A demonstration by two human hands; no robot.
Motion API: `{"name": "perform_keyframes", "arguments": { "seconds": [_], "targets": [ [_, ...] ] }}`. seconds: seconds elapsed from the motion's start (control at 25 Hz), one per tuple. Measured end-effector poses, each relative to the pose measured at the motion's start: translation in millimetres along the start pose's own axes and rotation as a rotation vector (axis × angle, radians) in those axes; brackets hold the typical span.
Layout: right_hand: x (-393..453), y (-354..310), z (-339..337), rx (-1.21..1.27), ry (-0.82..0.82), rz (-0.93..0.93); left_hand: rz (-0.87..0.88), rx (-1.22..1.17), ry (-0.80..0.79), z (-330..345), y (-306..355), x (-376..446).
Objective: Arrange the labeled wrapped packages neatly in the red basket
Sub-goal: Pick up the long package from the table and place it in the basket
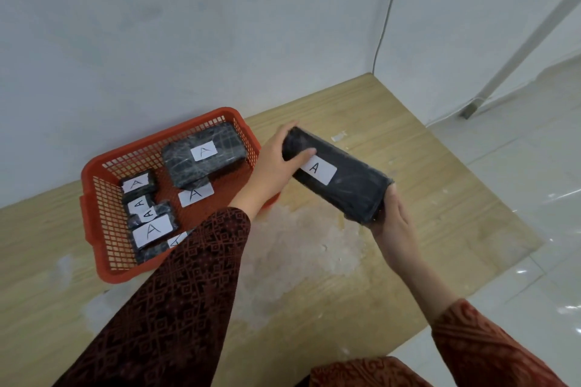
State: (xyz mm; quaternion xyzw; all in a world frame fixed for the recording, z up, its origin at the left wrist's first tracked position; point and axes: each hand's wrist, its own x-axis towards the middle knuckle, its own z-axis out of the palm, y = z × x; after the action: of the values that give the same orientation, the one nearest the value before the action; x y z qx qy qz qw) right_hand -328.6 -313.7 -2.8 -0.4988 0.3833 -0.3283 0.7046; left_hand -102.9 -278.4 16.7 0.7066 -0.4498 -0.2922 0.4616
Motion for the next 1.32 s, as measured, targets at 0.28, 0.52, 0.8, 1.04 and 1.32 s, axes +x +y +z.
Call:
{"name": "perform_keyframes", "arguments": {
  "seconds": [0.28, 0.52, 0.8, 1.04, 1.32],
  "targets": [
    [65, -8, 89, -0.217, 0.084, -0.011, -0.234, -0.034, 0.631, -68, -39, -36],
    [83, 13, 177, -0.837, -0.162, -0.213, -0.584, -0.02, 0.744, -104, -101, -82],
    [76, 30, 187, -1.195, -0.26, -0.503, -0.622, 0.095, 0.619, -103, -127, -89],
    [69, 36, 188, -1.39, -0.35, -0.466, -0.596, 0.217, 0.67, -97, -126, -88],
    [71, 45, 190, -1.564, -0.463, -0.342, -0.588, 0.256, 0.655, -97, -125, -93]
  ]
}}
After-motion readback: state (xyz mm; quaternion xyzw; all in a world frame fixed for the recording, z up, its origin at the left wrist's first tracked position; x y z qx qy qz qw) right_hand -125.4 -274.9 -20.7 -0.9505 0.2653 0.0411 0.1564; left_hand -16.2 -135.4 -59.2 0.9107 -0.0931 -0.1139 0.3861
